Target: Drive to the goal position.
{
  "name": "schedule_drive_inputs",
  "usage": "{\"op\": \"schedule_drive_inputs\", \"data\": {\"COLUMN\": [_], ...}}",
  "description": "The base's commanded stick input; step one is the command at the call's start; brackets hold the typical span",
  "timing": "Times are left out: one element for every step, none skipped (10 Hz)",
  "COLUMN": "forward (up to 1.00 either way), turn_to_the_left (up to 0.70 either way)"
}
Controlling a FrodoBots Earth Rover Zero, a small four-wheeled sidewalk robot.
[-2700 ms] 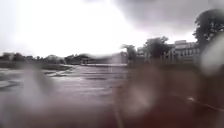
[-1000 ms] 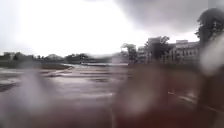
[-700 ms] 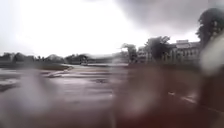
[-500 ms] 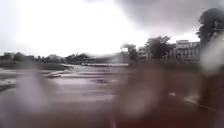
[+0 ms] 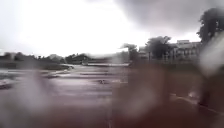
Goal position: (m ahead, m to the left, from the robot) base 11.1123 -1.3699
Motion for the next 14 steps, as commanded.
{"op": "schedule_drive_inputs", "data": {"forward": [0.45, 0.45, 0.45, 0.45, 0.45, 0.45, 0.45, 0.45, 0.45, 0.45, 0.45, 0.45, 0.45, 0.45], "turn_to_the_left": [0.0, 0.0, 0.0, 0.0, 0.0, 0.0, 0.0, 0.0, 0.0, 0.0, 0.0, 0.0, 0.0, 0.0]}}
